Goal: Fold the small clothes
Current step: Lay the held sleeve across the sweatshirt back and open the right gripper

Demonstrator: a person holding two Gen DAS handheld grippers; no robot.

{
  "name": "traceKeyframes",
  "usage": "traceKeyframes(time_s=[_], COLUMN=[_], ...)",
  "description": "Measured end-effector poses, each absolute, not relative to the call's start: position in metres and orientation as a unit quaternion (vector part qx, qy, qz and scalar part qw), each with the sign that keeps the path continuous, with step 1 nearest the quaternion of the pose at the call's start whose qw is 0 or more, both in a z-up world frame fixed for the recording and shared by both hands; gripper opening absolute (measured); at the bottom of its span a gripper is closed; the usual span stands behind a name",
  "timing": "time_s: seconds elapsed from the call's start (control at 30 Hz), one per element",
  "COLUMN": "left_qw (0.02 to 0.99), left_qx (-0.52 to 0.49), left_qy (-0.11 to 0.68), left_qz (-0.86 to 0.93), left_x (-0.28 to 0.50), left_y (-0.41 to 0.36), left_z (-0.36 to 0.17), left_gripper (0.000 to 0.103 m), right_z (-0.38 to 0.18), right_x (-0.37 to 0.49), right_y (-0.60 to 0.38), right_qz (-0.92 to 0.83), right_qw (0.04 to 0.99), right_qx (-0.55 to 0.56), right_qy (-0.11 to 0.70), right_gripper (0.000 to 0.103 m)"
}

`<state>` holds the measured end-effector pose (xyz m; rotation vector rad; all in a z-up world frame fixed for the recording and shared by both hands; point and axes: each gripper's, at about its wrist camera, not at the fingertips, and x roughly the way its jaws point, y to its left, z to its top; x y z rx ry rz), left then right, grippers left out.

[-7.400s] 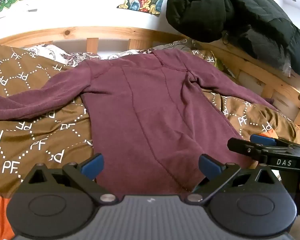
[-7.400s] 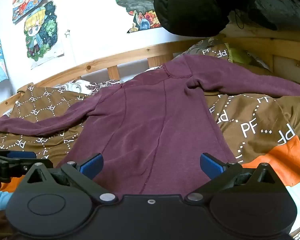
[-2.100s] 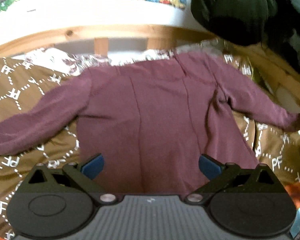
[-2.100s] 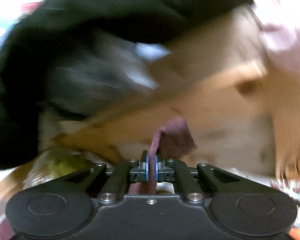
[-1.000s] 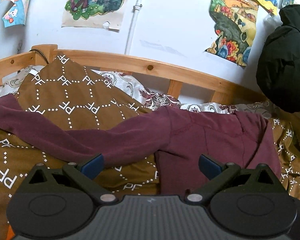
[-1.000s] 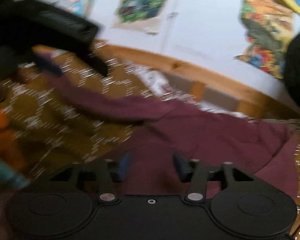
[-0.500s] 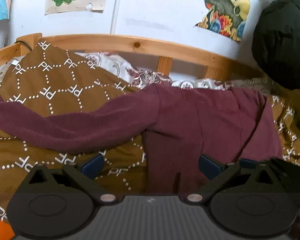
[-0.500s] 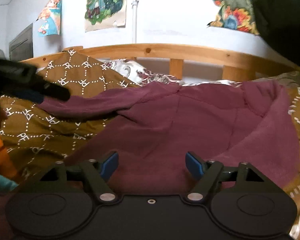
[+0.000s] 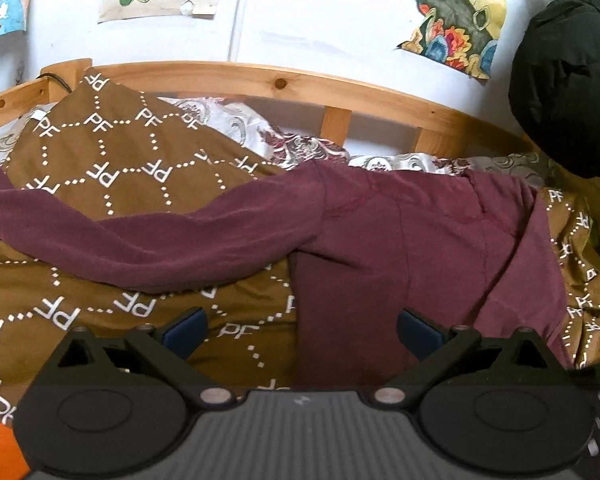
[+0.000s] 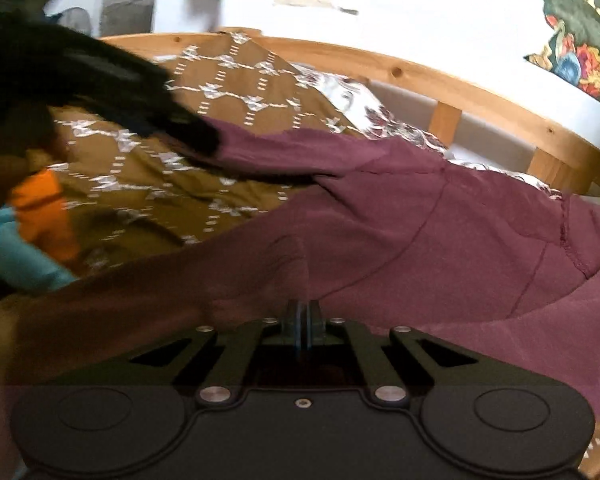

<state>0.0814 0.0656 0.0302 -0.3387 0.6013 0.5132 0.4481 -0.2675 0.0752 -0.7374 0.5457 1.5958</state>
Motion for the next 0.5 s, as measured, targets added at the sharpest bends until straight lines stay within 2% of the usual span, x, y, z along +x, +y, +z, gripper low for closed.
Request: traceKeyframes(time_s=[0.23,0.3,0.33,0.37,0.5], left_qw=[0.91,0.91,0.909,0.909,0.908], left_qx=[-0.16,-0.157,-0.156,-0.154,-0.128], left_qy=[0.306,0.315,0.32,0.327,0.358], left_qz=[0.228,0.22,0.215,0.207,0.173], left_x=[0.087,0.09,0.092,0.094,0.107], left_y=[0.055,0.05,0.047,0.044,0.027], left_z=[0.027,0.023,0.021,0.018,0.001], left_gripper=[0.102,0.102,0.102,0.102,0.102], right_z=[0.085,0.087,0.089,0.093,0.108], right_x=[0.423,0.428,0.432,0.44,0.487], right_y=[-0.308,-0.313,-0.315,-0.315,-0.316], right_qz=[0.72,0.727,0.726,0.726,0.687], right_qw=[0.517,0.506,0.512,0.52,0.61], right_qx=[-0.406,-0.403,-0.393,-0.38,-0.303], right_qy=[0.221,0.23,0.237,0.242,0.252], right_gripper=[0.005,0.02,0.04,0.054,0.062])
